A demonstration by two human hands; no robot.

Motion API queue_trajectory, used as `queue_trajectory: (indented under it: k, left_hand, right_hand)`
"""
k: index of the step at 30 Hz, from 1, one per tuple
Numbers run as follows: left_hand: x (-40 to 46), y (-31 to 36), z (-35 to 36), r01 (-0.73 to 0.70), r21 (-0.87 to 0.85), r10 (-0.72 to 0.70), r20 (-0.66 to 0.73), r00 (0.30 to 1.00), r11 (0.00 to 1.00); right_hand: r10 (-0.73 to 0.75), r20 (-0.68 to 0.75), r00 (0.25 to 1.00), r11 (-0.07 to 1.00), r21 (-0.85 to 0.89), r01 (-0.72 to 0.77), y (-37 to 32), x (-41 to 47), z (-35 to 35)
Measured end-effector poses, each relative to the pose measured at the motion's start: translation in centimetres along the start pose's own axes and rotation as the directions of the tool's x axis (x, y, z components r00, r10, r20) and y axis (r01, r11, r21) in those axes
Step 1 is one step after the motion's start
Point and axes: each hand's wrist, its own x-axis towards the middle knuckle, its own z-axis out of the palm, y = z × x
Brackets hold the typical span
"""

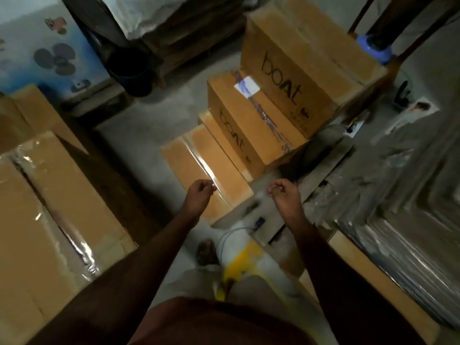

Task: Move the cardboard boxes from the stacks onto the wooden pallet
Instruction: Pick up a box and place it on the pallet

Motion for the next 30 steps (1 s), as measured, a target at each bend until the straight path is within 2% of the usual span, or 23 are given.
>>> queue_trajectory:
  k: [7, 13, 16, 19, 23, 25, 28, 30]
  left_hand:
    - [5.7, -6.0, 0.4, 0.205, -0.099, -0.217, -0.125, 0.968, 0.974]
    - [11.8, -13.7, 1.7, 0.398, -0.198, -0.437, -0.227, 0.870, 0.896]
    - [15.3, -18.1, 3.6, 0.480, -0.207, -0.521, -0.259, 0.814, 0.853]
    - [18.5, -22.9, 5.5, 0.512, -0.179, -0.542, -0.310, 0.781, 0.840]
    - [22.7, -29.0, 7.4, 0.559, -0.141, -0.573, -0.313, 0.757, 0.817]
    - [24.0, -31.6, 7.9, 0.608, -0.154, -0.622, -0.312, 0.718, 0.779]
    - [25.0, -33.2, 9.0, 0.678, -0.256, -0.723, -0.197, 0.662, 0.690]
    - [25.7, -34.3, 9.3, 0.693, -0.274, -0.741, -0.143, 0.656, 0.667]
  right_hand:
    - [0.111, 0.116, 0.987, 0.982, -0.165, -0.091, 5.2, 7.1, 4.8]
    - [0.135, 0.315, 0.939, 0.910, -0.414, 0.008, 12.2, 14.6, 10.0]
    - [0.216, 0.366, 0.905, 0.902, -0.430, -0.042, 15.6, 18.6, 13.2]
    - [0.266, 0.376, 0.888, 0.900, -0.428, -0.089, 19.4, 21.9, 16.3]
    - [0.308, 0.338, 0.889, 0.854, -0.511, -0.102, 24.8, 25.4, 20.0]
    - [0.343, 0.292, 0.893, 0.827, -0.545, -0.139, 27.0, 26.6, 21.1]
    - [0.394, 0.284, 0.874, 0.826, -0.526, -0.202, 29.6, 28.2, 22.1]
    - [0.412, 0.291, 0.864, 0.836, -0.498, -0.231, 30.9, 28.7, 22.5]
